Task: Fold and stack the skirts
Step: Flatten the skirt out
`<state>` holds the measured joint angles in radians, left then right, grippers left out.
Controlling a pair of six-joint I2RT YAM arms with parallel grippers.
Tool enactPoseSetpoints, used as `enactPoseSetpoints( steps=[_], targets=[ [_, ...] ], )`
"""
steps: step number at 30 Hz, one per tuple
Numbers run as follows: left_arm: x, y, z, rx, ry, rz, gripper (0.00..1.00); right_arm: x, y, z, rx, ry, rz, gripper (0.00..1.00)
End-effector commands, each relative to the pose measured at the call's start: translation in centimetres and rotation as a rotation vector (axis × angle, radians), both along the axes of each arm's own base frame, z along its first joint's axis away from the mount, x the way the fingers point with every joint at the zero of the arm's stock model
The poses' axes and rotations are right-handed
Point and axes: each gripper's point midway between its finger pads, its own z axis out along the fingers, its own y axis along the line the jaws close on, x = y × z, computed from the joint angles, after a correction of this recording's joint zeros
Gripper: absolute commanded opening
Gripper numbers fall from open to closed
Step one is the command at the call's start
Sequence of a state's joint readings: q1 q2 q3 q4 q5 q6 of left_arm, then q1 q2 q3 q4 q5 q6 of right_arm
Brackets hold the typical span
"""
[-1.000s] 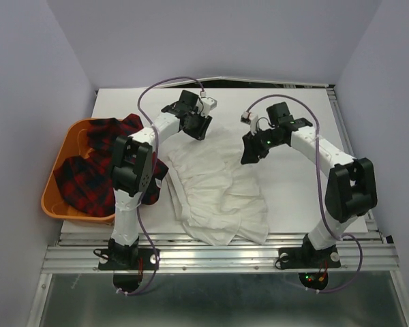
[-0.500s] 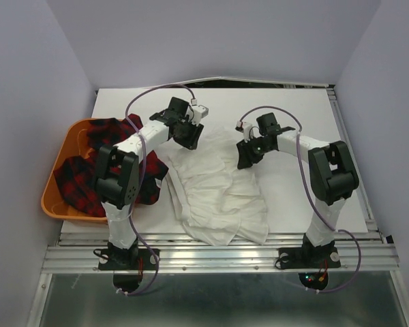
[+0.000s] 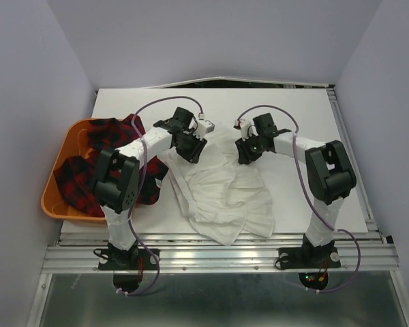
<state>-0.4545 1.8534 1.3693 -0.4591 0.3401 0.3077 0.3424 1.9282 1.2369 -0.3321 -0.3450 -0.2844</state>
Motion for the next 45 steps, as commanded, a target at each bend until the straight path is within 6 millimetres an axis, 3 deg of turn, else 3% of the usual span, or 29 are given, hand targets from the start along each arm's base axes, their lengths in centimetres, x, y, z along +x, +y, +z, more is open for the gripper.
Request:
enactPoseSetpoints(
  steps=[1,5,8,11,12,14,17,20,21,22,24,25,28,29,30,32,33,36,37,42,45],
  targets=[
    [-1.5,-1.8,-0.9,0.036,0.003,-0.097,0.47,-1.4,-7.2,-5.8,-0.254,0.105,-0.146,0.44],
    [-1.4,-4.7,-3.0,0.037,0.013,-0.146,0.47,-2.6,-10.1,-5.9,-0.277,0.143,-0.19,0.43],
    [-0.7,-7.2,-4.5,0.028,0.031,-0.172,0.46,-4.3,-11.0,-5.2,-0.251,0.174,-0.196,0.43],
    [0.7,-9.3,-5.1,0.0,0.034,-0.183,0.46,-6.8,-10.4,-4.8,-0.21,0.213,-0.146,0.43],
    [1.6,-10.2,-5.1,-0.011,0.023,-0.186,0.46,-7.5,-9.3,-3.8,-0.146,0.225,-0.101,0.44],
    [2.3,-10.8,-4.9,-0.014,0.01,-0.208,0.45,-8.3,-8.4,-3.0,-0.092,0.235,-0.068,0.45],
    [3.0,-11.5,-3.5,-0.023,-0.033,-0.299,0.46,-8.5,-6.6,-0.1,0.002,0.204,0.029,0.54],
    [2.7,-11.6,-0.9,-0.039,-0.08,-0.399,0.5,-7.1,-5.8,3.4,0.04,0.118,0.095,0.68],
    [2.6,-11.7,-0.1,-0.047,-0.104,-0.454,0.53,-6.3,-6.1,4.4,0.05,0.087,0.099,0.79],
    [2.6,-11.4,1.5,-0.054,-0.114,-0.473,0.54,-4.4,-6.5,6.2,0.062,0.024,0.087,0.83],
    [2.5,-11.5,3.3,-0.103,-0.123,-0.525,0.58,-2.1,-7.0,7.9,0.07,-0.039,0.087,0.94],
    [3.2,-11.3,5.0,-0.123,-0.139,-0.517,0.59,0.1,-7.2,10.0,0.076,-0.104,0.08,0.97],
    [4.0,-11.3,7.3,-0.187,-0.155,-0.515,0.65,3.7,-8.3,9.7,0.06,-0.126,0.072,1.0],
    [4.9,-11.0,8.4,-0.201,-0.181,-0.497,0.66,5.7,-8.7,10.9,0.056,-0.172,0.066,1.0],
    [5.5,-11.0,8.6,-0.211,-0.191,-0.484,0.74,6.7,-9.1,9.3,0.049,-0.143,0.058,1.0],
    [7.1,-10.2,9.3,-0.222,-0.211,-0.432,0.75,9.1,-9.0,10.0,0.042,-0.188,0.068,1.0],
    [7.7,-9.9,8.8,-0.222,-0.201,-0.413,0.75,9.8,-9.0,8.2,0.036,-0.165,0.078,1.0],
    [9.3,-8.6,9.0,-0.243,-0.176,-0.349,0.77,12.0,-8.7,8.1,0.043,-0.199,0.104,1.0],
    [9.9,-8.3,8.7,-0.251,-0.16,-0.325,0.77,12.5,-8.5,6.7,0.047,-0.18,0.109,1.0],
    [11.4,-6.0,7.6,-0.285,-0.11,-0.239,0.77,14.7,-7.2,6.4,0.113,-0.201,0.151,1.0],
    [11.7,-5.3,6.7,-0.267,-0.094,-0.214,0.77,14.9,-7.0,4.8,0.125,-0.176,0.164,1.0]
  ],
)
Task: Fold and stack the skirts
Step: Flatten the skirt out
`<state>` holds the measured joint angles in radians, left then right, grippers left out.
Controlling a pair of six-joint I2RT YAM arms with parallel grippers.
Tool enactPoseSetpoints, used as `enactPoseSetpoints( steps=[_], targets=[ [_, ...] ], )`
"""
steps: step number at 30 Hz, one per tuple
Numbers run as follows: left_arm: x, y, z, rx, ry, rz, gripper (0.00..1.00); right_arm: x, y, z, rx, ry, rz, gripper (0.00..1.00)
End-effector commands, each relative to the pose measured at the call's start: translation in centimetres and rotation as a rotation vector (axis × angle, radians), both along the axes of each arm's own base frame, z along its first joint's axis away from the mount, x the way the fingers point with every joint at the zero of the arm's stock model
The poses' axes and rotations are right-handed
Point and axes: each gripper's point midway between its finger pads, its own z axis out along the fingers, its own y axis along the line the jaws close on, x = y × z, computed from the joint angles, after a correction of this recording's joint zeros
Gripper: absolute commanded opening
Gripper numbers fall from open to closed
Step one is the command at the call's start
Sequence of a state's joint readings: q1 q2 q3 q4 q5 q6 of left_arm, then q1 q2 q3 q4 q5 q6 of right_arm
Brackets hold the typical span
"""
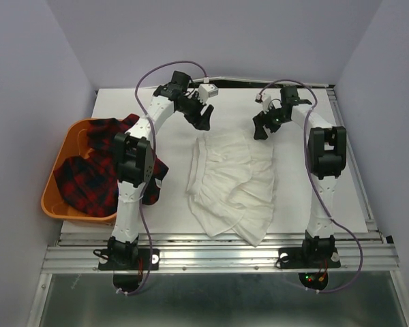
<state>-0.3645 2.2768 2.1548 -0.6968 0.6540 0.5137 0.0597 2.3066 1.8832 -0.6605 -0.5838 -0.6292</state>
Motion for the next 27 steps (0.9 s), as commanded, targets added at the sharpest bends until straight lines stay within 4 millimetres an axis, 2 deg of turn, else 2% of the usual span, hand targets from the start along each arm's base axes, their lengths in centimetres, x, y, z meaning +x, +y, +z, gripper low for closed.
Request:
enactPoseSetpoints(
  steps=[1,5,10,14,17,20,21,23,24,25,26,27],
  targets=[
    [-0.2,0.1,-0.5,-0.018,0.053,0.02,0.77,2.2,1.3,2.9,0.054,-0.093,0.065,1.0],
    [-0.1,0.0,-2.3,-0.011,0.094,0.029,0.77,0.6,1.5,0.6,0.055,-0.019,0.108,1.0],
    [0.0,-0.2,-4.7,-0.005,0.152,0.034,0.75,-2.6,1.7,-1.8,0.069,0.087,0.168,0.96],
    [-0.5,-0.1,-6.3,0.006,0.191,0.036,0.68,-4.2,1.8,-3.2,0.084,0.152,0.188,0.86],
    [-0.8,0.1,-7.3,0.02,0.211,0.039,0.59,-4.8,2.4,-3.6,0.098,0.177,0.202,0.76],
    [-1.0,0.2,-7.7,0.022,0.219,0.04,0.48,-4.8,2.6,-3.6,0.109,0.183,0.209,0.59],
    [-1.0,0.1,-7.7,0.018,0.222,0.039,0.42,-4.6,2.7,-3.5,0.115,0.18,0.209,0.48],
    [-0.9,0.0,-7.6,0.013,0.22,0.04,0.33,-3.7,2.9,-3.1,0.126,0.169,0.196,0.33],
    [-0.8,-0.1,-7.4,0.008,0.218,0.037,0.3,-3.4,3.0,-3.0,0.129,0.165,0.19,0.15],
    [-0.8,-0.2,-7.2,0.0,0.215,0.035,0.27,-2.8,3.1,-2.6,0.133,0.16,0.173,0.06],
    [-0.4,-0.4,-6.9,-0.008,0.202,0.036,0.21,-1.9,3.1,-2.0,0.134,0.136,0.164,0.01],
    [-0.2,-0.5,-6.7,-0.013,0.194,0.038,0.18,-1.3,3.1,-1.6,0.133,0.119,0.154,0.01]
  ],
)
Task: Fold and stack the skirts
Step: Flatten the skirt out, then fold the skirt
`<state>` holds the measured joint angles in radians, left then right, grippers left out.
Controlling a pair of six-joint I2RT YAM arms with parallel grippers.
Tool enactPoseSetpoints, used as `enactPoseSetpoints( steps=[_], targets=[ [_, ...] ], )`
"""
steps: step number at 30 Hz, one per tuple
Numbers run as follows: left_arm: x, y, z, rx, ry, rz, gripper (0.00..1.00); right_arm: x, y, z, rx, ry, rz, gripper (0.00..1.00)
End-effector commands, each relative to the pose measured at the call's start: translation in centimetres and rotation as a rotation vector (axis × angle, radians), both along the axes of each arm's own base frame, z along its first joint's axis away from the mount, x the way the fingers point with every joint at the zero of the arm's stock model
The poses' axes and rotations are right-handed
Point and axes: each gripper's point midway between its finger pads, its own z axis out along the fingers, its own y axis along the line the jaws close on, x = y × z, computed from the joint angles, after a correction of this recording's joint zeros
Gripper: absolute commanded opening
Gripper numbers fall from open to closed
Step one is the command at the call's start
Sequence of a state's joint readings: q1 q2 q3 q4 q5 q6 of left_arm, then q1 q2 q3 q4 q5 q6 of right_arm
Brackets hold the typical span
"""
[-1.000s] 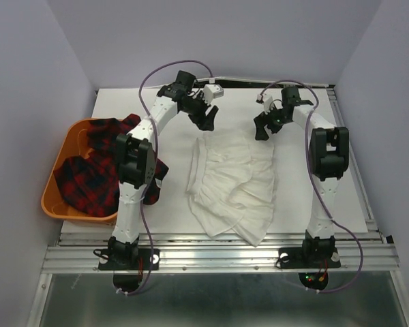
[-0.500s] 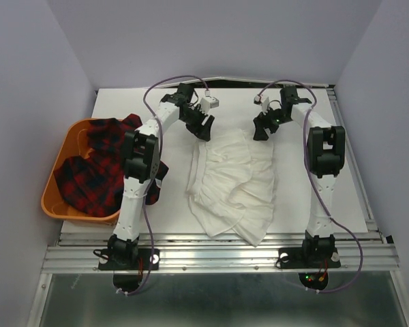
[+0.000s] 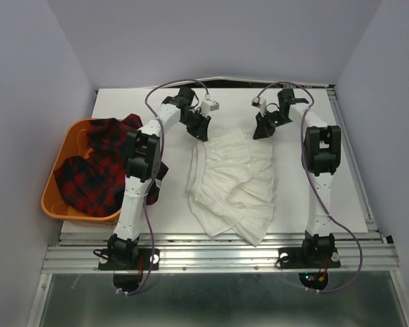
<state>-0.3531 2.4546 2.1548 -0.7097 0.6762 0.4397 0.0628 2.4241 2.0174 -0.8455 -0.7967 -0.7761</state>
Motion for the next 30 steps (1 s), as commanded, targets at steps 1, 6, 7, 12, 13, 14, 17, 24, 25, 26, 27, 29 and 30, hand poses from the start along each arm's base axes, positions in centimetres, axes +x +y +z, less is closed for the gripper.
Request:
enactPoseSetpoints(
  steps=[1,6,7,12,13,14,17,24,25,26,27,29,30],
  targets=[
    [0.9,-0.9,2.5,-0.052,-0.051,-0.005,0.15,1.6,0.2,-0.1,-0.019,0.017,-0.065,0.01],
    [4.9,-1.1,5.5,-0.061,-0.189,0.062,0.0,7.3,-1.7,4.3,-0.017,-0.159,-0.188,0.01],
    [5.9,-1.2,6.9,-0.074,-0.242,0.07,0.0,8.1,-2.5,5.0,-0.024,-0.18,-0.218,0.01],
    [8.7,-0.4,11.2,-0.089,-0.408,0.119,0.0,10.5,-3.7,10.2,-0.009,-0.308,-0.262,0.01],
    [9.0,-0.2,12.4,-0.087,-0.449,0.118,0.0,10.5,-3.8,10.5,-0.016,-0.325,-0.26,0.01],
    [9.2,-0.2,13.0,-0.091,-0.479,0.115,0.0,10.4,-3.8,11.1,-0.015,-0.336,-0.259,0.0],
    [9.0,0.1,14.8,-0.092,-0.56,0.084,0.0,8.9,-3.4,14.5,0.008,-0.379,-0.236,0.01],
    [6.0,1.0,17.2,-0.08,-0.707,-0.047,0.0,3.6,-2.7,16.1,0.022,-0.348,-0.142,0.01],
    [5.5,1.0,17.2,-0.082,-0.714,-0.067,0.0,2.3,-2.8,15.8,0.012,-0.333,-0.123,0.01],
    [4.5,1.3,17.3,-0.077,-0.712,-0.08,0.0,1.7,-2.8,15.7,0.007,-0.326,-0.116,0.01],
    [3.8,1.4,18.3,-0.082,-0.741,-0.107,0.0,0.4,-2.8,15.5,0.001,-0.306,-0.099,0.01],
    [2.3,1.7,17.1,-0.074,-0.72,-0.142,0.0,-0.9,-2.8,15.4,-0.002,-0.291,-0.078,0.01],
    [1.8,1.9,17.1,-0.063,-0.739,-0.168,0.0,-1.5,-2.8,15.4,-0.004,-0.284,-0.069,0.01]
  ],
)
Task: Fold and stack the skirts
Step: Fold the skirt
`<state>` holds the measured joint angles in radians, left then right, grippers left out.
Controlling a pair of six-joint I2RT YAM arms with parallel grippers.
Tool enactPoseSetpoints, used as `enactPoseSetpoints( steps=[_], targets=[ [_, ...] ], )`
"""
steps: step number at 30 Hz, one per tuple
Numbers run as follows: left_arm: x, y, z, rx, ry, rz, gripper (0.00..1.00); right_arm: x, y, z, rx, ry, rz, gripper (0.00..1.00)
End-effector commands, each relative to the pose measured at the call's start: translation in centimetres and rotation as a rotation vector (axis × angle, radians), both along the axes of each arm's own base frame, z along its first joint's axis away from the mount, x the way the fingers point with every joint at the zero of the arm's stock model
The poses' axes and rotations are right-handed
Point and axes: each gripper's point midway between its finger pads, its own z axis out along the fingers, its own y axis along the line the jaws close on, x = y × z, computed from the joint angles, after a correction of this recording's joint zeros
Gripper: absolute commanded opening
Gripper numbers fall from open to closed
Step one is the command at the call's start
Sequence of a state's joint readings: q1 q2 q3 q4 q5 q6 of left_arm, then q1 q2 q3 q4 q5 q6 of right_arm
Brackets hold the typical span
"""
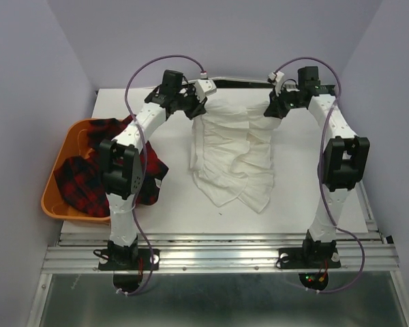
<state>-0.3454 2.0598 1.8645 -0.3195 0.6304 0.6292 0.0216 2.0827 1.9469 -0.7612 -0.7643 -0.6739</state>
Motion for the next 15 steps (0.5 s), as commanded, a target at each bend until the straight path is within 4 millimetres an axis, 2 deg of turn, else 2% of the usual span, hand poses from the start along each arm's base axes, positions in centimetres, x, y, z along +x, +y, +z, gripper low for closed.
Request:
enactPoseSetpoints(
  steps=[1,2,3,4,5,7,8,10,11,12,13,14,15],
  targets=[
    [-2.0,1.4,3.3,0.036,-0.15,-0.081,0.0,-3.7,-0.5,-0.5,-0.038,0.03,0.066,0.01],
    [-3.0,1.7,1.9,0.054,-0.129,-0.093,0.0,-4.6,-0.1,0.0,-0.043,0.024,0.081,0.01],
    [-3.5,1.9,1.5,0.067,-0.13,-0.106,0.0,-5.3,-0.2,-0.3,-0.047,0.035,0.086,0.01],
    [-4.3,2.1,2.0,0.088,-0.17,-0.133,0.0,-6.6,-0.3,-1.7,-0.057,0.064,0.101,0.01],
    [-5.4,2.5,0.3,0.112,-0.143,-0.15,0.0,-7.5,0.1,-1.3,-0.064,0.055,0.12,0.01],
    [-6.7,2.9,-0.7,0.15,-0.166,-0.195,0.0,-9.2,0.3,-2.1,-0.076,0.082,0.143,0.01],
    [-8.3,3.1,-1.7,0.163,-0.152,-0.212,0.0,-10.5,0.2,-3.5,-0.084,0.117,0.155,0.01],
    [-10.4,3.5,-3.1,0.184,-0.135,-0.241,0.0,-12.2,0.9,-3.8,-0.095,0.115,0.188,0.01],
    [-11.2,3.5,-3.7,0.194,-0.128,-0.257,0.0,-13.0,1.1,-4.2,-0.102,0.122,0.199,0.01],
    [-12.3,3.2,-4.3,0.206,-0.13,-0.285,0.0,-14.6,0.9,-5.7,-0.107,0.168,0.201,0.01],
    [-13.2,3.3,-4.6,0.233,-0.143,-0.296,0.0,-15.4,1.6,-5.7,-0.126,0.141,0.228,0.01],
    [-14.4,3.6,-6.6,0.27,-0.135,-0.319,0.0,-16.1,1.8,-6.2,-0.137,0.147,0.236,0.01],
    [-15.2,3.4,-7.3,0.303,-0.147,-0.333,0.0,-17.8,1.8,-7.7,-0.146,0.186,0.247,0.01]
  ],
)
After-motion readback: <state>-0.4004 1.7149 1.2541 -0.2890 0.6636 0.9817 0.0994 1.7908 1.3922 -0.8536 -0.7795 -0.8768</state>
